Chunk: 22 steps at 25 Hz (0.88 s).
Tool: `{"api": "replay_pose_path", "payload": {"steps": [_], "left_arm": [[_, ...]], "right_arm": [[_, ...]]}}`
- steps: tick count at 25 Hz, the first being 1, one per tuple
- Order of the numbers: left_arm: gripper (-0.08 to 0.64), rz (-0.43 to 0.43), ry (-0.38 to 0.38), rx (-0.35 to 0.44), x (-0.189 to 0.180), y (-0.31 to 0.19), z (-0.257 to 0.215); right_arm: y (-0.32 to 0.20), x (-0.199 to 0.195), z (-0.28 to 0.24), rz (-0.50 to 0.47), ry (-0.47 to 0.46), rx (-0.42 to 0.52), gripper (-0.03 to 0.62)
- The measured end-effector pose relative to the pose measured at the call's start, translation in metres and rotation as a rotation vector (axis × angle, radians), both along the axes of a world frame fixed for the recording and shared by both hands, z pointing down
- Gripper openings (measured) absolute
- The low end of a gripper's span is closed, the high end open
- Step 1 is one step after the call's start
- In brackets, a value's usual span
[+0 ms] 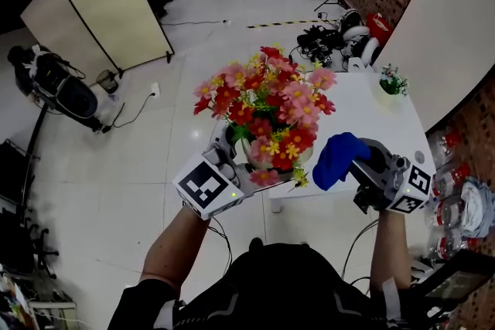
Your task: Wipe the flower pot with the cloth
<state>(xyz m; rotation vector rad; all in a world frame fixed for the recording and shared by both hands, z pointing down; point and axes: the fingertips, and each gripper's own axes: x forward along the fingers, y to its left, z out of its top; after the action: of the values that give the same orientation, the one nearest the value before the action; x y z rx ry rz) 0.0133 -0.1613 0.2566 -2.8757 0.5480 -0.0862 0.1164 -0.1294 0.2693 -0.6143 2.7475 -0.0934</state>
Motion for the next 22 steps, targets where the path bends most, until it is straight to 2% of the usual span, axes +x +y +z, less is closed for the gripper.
{"api": "replay_pose_path", "payload": {"steps": [3, 6, 10, 12, 17, 22], "left_arm": [[0.578, 0.021, 0.051, -0.015, 0.001, 0.009, -0.013], [0.578, 0.021, 0.076, -0.028, 0.001, 0.019, -0.022], [0.578, -0.037, 0.104, -0.043, 0.004, 0.019, -0.027], [0.578, -0.083, 0.105, -0.041, 0.005, 0.014, -0.023], [0.578, -0.182, 0.120, -0.056, 0.005, -0.001, -0.010], [0.578, -0.175, 0.114, -0.015, -0.001, -0.007, -0.016]], "right_arm": [[-0.022, -0.006, 0.018, 0.083, -0.085, -0.092, 0.071], [-0.034, -0.025, 0.019, 0.103, -0.213, -0.162, 0.071], [-0.034, -0.038, 0.016, 0.025, -0.444, -0.258, 0.071], [-0.028, -0.037, 0.021, -0.028, -0.514, -0.297, 0.071], [-0.003, -0.038, 0.034, -0.091, -0.545, -0.326, 0.071], [0.020, -0.037, 0.018, -0.151, -0.559, -0.253, 0.071]]}}
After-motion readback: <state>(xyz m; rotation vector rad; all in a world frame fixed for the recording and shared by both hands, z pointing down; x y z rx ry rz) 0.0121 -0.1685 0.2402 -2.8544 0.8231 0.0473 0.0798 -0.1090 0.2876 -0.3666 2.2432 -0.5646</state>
